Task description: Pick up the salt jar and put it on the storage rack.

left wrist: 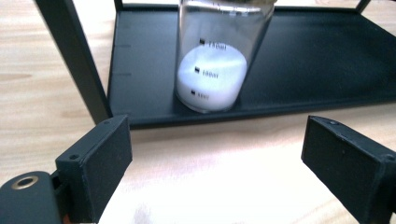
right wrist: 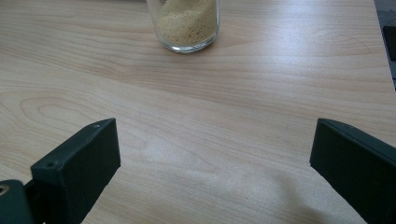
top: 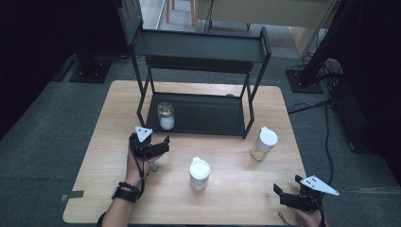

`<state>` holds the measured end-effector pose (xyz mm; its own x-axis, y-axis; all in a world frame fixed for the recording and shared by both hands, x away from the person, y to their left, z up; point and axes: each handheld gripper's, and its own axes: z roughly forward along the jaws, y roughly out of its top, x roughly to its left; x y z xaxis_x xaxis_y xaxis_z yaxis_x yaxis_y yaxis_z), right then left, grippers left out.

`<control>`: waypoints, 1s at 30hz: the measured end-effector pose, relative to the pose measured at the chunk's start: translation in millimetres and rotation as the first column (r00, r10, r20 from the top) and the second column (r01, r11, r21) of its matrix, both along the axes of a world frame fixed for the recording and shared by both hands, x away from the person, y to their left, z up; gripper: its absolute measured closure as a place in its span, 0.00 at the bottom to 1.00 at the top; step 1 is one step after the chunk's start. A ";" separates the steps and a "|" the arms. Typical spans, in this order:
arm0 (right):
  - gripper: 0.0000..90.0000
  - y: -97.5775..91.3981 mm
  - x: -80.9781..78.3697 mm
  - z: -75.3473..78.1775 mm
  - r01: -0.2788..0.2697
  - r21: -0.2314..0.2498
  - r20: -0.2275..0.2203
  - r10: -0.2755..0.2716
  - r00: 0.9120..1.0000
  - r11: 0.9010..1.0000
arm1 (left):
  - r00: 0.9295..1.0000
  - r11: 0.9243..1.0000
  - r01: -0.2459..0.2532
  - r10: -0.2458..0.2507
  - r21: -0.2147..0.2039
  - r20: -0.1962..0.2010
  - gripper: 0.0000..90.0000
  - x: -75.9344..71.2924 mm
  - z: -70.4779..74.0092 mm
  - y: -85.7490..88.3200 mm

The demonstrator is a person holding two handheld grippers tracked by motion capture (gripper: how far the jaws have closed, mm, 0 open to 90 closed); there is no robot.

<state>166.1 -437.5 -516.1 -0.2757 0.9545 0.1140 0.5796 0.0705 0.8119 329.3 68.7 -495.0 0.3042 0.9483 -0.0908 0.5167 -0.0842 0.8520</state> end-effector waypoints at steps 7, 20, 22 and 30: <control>0.02 -0.1 0.2 -0.2 0.005 -0.001 0.001 -0.005 1.000 1.000 | 1.000 1.000 0.000 0.000 0.012 -0.008 0.10 -9.9 -6.4 7.8; 0.01 0.4 0.5 -0.4 0.010 -0.003 -0.003 -0.010 1.000 1.000 | 1.000 1.000 -0.007 0.007 0.026 -0.010 0.10 -31.7 -16.7 29.5; 0.02 0.6 0.6 -0.4 0.012 -0.005 -0.004 -0.012 1.000 1.000 | 1.000 1.000 -0.003 0.004 0.026 -0.009 0.10 -33.6 -17.3 30.5; 0.01 0.6 0.5 -0.4 0.015 -0.006 -0.002 -0.015 1.000 1.000 | 1.000 1.000 -0.006 0.006 0.011 -0.007 0.10 -45.0 -18.1 39.3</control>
